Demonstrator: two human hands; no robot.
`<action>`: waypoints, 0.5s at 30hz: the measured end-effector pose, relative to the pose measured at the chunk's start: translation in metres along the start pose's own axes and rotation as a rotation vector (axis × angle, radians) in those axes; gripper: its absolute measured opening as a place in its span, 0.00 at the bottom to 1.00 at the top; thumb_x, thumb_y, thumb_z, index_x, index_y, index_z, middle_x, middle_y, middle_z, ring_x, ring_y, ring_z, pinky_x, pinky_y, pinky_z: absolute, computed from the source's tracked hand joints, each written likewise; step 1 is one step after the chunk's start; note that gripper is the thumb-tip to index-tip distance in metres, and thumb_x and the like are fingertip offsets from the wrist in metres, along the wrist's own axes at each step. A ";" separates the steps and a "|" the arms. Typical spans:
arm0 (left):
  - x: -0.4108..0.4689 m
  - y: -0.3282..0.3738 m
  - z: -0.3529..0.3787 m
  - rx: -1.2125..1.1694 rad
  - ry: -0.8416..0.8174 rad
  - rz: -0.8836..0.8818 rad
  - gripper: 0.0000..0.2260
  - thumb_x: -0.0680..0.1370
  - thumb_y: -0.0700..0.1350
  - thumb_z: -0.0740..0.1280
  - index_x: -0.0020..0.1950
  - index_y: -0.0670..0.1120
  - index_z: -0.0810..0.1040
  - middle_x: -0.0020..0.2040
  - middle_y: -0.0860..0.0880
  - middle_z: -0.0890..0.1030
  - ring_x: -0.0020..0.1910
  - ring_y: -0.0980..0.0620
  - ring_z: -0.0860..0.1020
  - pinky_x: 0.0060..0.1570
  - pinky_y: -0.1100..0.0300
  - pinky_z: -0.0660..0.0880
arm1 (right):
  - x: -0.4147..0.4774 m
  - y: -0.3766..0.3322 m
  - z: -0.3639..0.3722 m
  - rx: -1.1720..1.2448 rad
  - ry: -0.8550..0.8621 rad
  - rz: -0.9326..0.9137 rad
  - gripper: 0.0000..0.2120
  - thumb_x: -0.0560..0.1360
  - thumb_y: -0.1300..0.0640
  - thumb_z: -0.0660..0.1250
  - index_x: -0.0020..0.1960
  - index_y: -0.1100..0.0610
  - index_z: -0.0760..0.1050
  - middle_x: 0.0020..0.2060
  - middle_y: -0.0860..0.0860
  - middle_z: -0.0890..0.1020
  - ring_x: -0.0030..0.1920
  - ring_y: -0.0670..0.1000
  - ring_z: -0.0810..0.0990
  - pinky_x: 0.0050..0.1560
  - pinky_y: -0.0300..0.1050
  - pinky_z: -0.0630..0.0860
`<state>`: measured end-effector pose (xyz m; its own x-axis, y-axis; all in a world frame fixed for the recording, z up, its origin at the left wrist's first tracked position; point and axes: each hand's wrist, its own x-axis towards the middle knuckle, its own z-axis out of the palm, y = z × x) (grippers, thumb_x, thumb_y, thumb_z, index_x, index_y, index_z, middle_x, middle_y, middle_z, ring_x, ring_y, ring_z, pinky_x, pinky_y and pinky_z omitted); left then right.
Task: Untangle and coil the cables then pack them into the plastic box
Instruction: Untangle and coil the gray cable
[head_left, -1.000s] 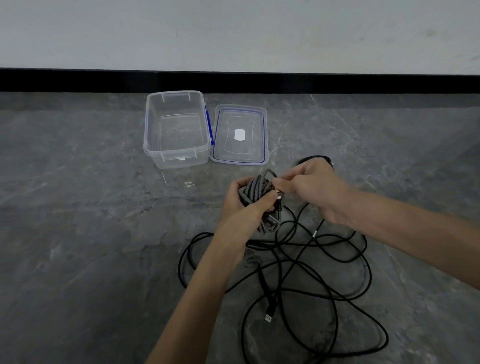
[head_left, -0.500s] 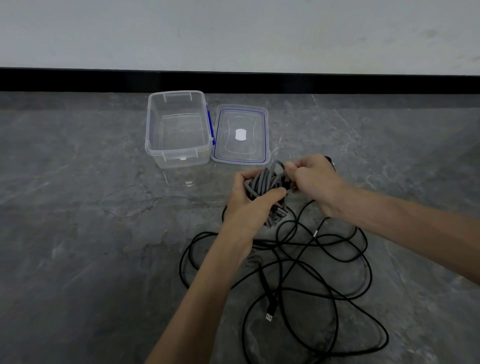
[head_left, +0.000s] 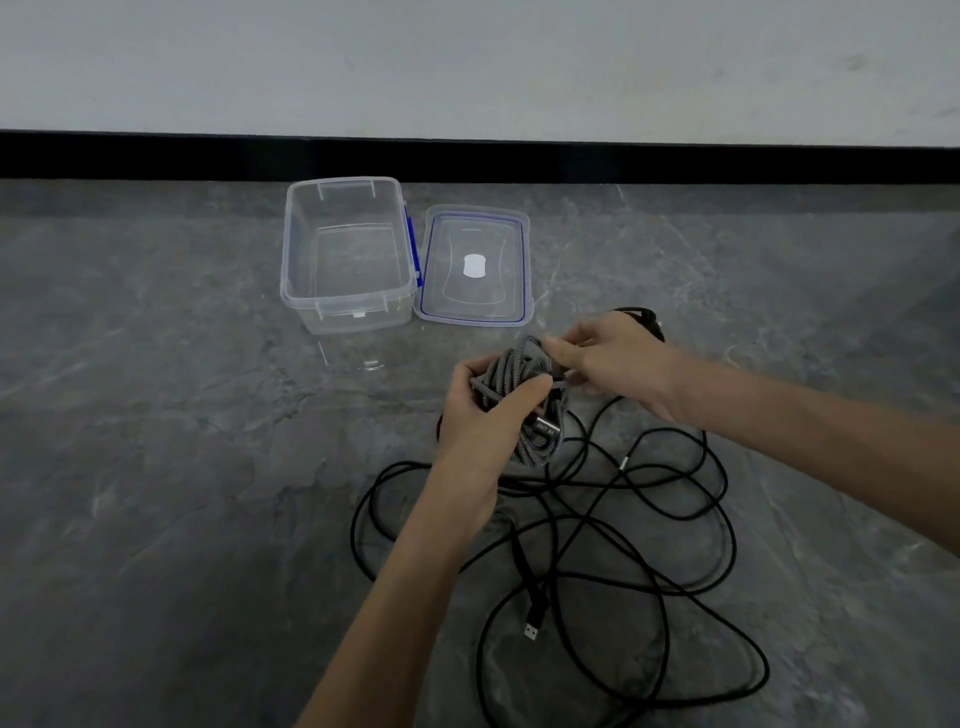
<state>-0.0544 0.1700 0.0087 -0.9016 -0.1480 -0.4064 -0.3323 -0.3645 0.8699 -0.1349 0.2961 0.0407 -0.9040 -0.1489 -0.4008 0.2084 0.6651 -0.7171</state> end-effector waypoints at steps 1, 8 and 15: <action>0.000 -0.001 0.001 0.041 0.010 0.018 0.22 0.63 0.51 0.78 0.55 0.52 0.76 0.52 0.48 0.83 0.52 0.47 0.82 0.55 0.40 0.78 | -0.001 -0.003 0.000 -0.023 0.008 0.000 0.15 0.79 0.49 0.64 0.49 0.61 0.79 0.43 0.57 0.81 0.43 0.50 0.78 0.45 0.43 0.75; -0.002 -0.006 0.000 0.672 -0.051 0.323 0.25 0.71 0.46 0.74 0.63 0.55 0.66 0.53 0.56 0.79 0.54 0.54 0.78 0.56 0.56 0.75 | -0.031 -0.009 -0.003 0.190 -0.213 0.244 0.21 0.78 0.42 0.62 0.57 0.58 0.77 0.49 0.54 0.81 0.46 0.52 0.80 0.48 0.44 0.75; -0.004 -0.013 0.017 1.614 -0.158 0.653 0.36 0.75 0.50 0.68 0.76 0.45 0.50 0.59 0.46 0.77 0.62 0.46 0.71 0.63 0.54 0.65 | -0.041 0.019 0.000 0.690 -0.316 0.411 0.22 0.71 0.43 0.69 0.56 0.58 0.78 0.47 0.56 0.82 0.52 0.55 0.80 0.60 0.50 0.76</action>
<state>-0.0514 0.1914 0.0037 -0.9714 0.2345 0.0368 0.2351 0.9286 0.2870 -0.0943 0.3154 0.0434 -0.5818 -0.2588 -0.7710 0.7693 0.1326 -0.6250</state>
